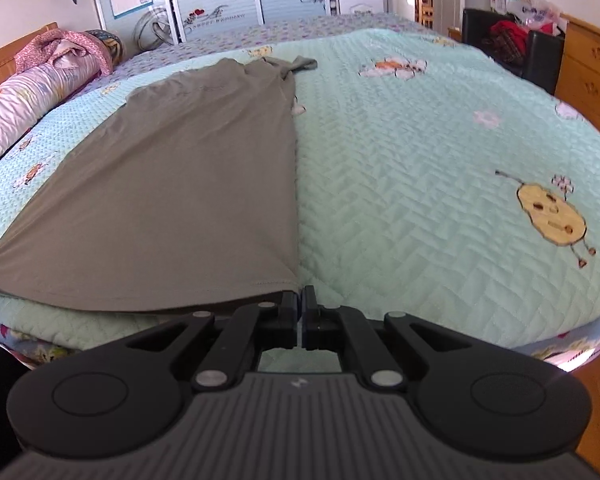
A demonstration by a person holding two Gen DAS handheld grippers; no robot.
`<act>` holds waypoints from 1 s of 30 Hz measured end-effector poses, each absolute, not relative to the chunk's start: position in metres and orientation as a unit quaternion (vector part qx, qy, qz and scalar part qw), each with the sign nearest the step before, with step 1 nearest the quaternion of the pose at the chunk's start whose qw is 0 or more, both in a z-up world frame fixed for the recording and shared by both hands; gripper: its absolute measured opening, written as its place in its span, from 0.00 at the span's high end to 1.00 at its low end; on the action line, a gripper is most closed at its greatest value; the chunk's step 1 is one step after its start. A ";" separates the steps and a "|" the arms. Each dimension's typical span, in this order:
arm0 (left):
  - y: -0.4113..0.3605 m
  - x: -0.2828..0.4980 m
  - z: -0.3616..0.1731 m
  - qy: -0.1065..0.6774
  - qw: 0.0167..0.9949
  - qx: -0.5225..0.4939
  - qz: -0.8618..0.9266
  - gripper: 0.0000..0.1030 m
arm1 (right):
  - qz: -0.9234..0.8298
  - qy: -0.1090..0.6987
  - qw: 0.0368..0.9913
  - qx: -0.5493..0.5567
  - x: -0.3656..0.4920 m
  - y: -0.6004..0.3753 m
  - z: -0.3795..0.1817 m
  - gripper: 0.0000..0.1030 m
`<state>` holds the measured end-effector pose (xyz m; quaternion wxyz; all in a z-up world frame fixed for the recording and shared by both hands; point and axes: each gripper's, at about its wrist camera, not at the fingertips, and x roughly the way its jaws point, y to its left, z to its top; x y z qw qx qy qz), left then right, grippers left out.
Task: Fold clothes
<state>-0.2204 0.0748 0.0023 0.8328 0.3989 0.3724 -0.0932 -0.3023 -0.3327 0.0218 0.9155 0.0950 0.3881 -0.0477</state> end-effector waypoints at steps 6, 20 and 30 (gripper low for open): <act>0.096 -0.225 0.016 0.377 0.848 0.356 -0.108 0.76 | -0.031 0.418 0.899 0.129 -0.303 -0.346 0.012 0.94; 0.141 -0.165 0.102 0.355 0.932 0.050 -0.055 0.48 | -0.066 0.371 0.891 0.253 -0.282 -0.403 0.041 0.84; -0.005 0.001 0.098 0.362 0.910 -0.096 -0.176 0.44 | -0.005 0.337 0.904 0.265 -0.079 -0.412 0.063 0.82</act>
